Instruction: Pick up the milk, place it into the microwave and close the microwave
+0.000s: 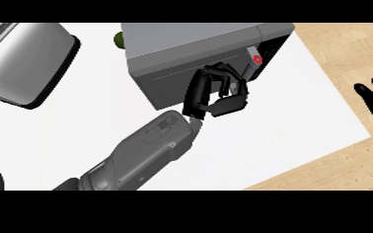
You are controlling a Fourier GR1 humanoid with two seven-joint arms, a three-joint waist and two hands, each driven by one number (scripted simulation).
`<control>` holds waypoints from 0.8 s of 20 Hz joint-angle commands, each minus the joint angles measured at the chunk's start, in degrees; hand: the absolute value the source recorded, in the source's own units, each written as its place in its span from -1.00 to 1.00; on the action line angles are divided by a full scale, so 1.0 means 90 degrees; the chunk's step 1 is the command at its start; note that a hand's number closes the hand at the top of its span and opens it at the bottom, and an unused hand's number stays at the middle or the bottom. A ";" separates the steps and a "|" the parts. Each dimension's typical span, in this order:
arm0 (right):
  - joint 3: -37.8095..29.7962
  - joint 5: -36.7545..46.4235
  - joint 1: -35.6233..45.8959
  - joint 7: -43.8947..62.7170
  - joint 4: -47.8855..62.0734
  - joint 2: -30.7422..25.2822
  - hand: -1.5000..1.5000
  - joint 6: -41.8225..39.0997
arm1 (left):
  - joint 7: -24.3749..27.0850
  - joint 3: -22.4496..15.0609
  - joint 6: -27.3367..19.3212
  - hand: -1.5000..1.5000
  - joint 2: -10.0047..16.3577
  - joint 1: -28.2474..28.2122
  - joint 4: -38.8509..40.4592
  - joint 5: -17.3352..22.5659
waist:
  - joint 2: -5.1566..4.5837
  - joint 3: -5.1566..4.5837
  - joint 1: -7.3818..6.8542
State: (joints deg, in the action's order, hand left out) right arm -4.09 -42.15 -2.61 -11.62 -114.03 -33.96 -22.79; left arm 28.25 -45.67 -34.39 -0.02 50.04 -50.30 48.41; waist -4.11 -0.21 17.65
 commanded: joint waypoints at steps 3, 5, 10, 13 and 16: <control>-0.0130 -0.0263 0.0166 0.0148 -0.0042 -0.0137 -1.00 0.0020 | 0.0198 0.0258 0.0180 1.00 0.0003 0.0456 0.0536 0.0276 | -0.0092 -0.0005 0.0070; -0.0074 -0.0343 0.0128 0.0156 -0.0099 -0.0117 -1.00 -0.0035 | 0.0297 0.0231 0.0107 1.00 0.0003 0.0473 0.0518 0.0355 | -0.0063 0.0005 0.0154; -0.0229 -0.0471 0.0246 0.0216 0.0013 -0.0204 -1.00 0.0017 | 0.0476 0.0229 0.0148 1.00 0.0003 0.0487 0.0625 0.0493 | -0.0133 0.0010 0.0129; -0.0287 -0.0586 0.0277 0.0302 -0.0023 -0.0292 -1.00 0.0016 | 0.0544 0.0214 0.0123 1.00 0.0003 0.0568 0.0653 0.0558 | -0.0097 0.0008 0.0184; -0.0310 -0.0608 0.0347 0.0362 -0.0002 -0.0354 -1.00 0.0031 | 0.0694 0.0184 0.0166 1.00 0.0003 0.0556 0.0689 0.0610 | -0.0127 0.0006 0.0142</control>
State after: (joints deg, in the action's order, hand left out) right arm -6.55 -46.99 -0.13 -9.00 -114.06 -36.60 -22.74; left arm 35.19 -46.44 -34.47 -0.02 50.27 -49.00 52.69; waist -4.41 -0.05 18.58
